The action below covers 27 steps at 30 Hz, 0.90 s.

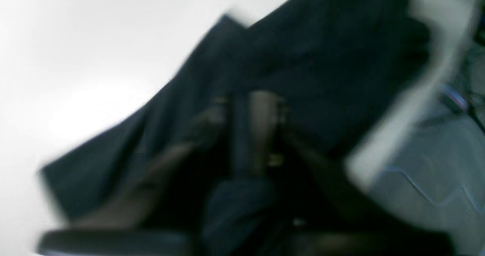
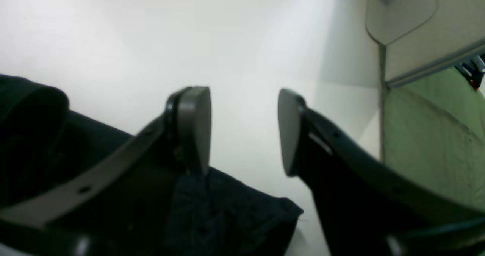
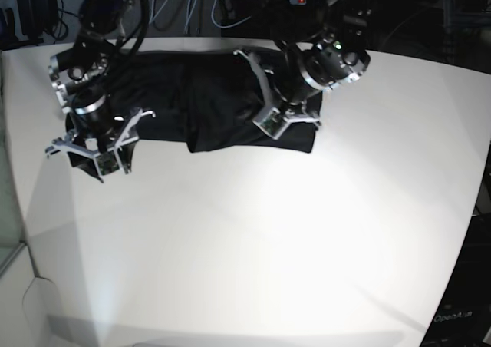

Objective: Fold the T-shirt properly
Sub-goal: 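Release the folded end and raise both grippers away from the shirt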

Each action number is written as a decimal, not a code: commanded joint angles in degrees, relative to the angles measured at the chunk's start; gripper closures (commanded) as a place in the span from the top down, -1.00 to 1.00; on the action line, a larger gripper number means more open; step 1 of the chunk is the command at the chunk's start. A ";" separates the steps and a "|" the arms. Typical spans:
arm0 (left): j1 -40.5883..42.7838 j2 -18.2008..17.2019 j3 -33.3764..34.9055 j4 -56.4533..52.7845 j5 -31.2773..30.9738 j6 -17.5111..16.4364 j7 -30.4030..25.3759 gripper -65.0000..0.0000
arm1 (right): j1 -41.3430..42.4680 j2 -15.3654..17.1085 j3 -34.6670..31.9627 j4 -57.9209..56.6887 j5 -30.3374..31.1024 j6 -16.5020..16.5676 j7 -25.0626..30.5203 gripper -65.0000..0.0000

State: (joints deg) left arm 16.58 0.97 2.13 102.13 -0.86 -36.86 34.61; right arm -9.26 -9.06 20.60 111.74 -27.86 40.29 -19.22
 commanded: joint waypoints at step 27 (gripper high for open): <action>-4.40 -3.83 -9.56 -11.09 -1.38 -0.90 -1.25 -1.00 | 2.62 2.42 15.49 -5.24 0.74 -0.29 0.89 0.09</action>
State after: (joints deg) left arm 12.49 -2.66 -7.40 90.37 -2.07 -37.76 33.56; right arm -6.85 -6.81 36.07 105.73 -27.55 40.29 -19.20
